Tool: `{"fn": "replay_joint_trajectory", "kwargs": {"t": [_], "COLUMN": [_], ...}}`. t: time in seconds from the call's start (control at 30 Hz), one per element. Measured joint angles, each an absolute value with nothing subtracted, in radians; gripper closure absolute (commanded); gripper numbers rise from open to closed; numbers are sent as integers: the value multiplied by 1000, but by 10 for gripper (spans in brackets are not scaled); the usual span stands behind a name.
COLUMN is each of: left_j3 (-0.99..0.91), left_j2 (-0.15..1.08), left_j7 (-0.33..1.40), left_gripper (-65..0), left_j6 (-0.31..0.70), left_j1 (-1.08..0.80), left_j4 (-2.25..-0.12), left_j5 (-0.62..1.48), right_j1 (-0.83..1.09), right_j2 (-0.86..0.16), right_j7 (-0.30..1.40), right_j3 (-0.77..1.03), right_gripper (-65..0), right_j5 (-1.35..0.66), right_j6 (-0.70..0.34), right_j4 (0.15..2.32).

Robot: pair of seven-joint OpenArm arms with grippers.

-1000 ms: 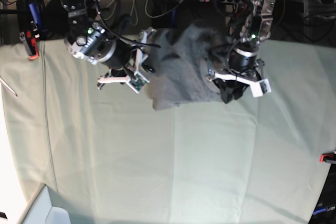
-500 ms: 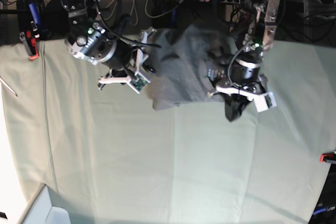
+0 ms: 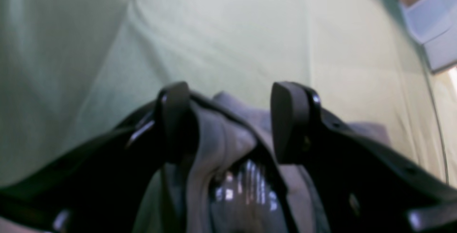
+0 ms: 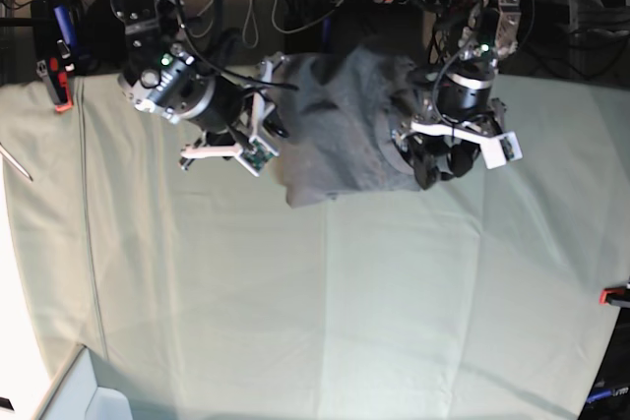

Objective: Layout the t-shirt on the table in an organized manner, then fold the t-shirt properly
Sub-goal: 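Grasp the folded bundle's edge with the left gripper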

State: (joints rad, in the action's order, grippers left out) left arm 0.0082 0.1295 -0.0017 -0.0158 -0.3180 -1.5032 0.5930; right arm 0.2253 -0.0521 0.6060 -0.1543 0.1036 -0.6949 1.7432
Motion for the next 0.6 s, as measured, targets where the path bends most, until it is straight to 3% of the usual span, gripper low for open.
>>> {"fn": "replay_joint_trajectory", "kwargs": {"t": [0.47,0.53,0.6], "left_j3": [8,8,12], "left_j2": [130,130,129], "left_j7": [-10,-8,-1], "left_gripper": [-355,-331,-269], "left_j6": [-13,-11,-13], "left_j1": [-339,-336,-318], "left_j4": [-1461,-1425,-1391], "left_j5": [593,593,593], "right_j1": [225,225,225], "right_j2": [-52,-52,-52], "right_j7": [606,605,605], "right_j3": [-154,-154,-154], "right_gripper": [-131,-131,-131], "right_j5": [104,104,104], "right_j6": [-695,-695,-695], "right_j4": [1743,1743,1743]}}
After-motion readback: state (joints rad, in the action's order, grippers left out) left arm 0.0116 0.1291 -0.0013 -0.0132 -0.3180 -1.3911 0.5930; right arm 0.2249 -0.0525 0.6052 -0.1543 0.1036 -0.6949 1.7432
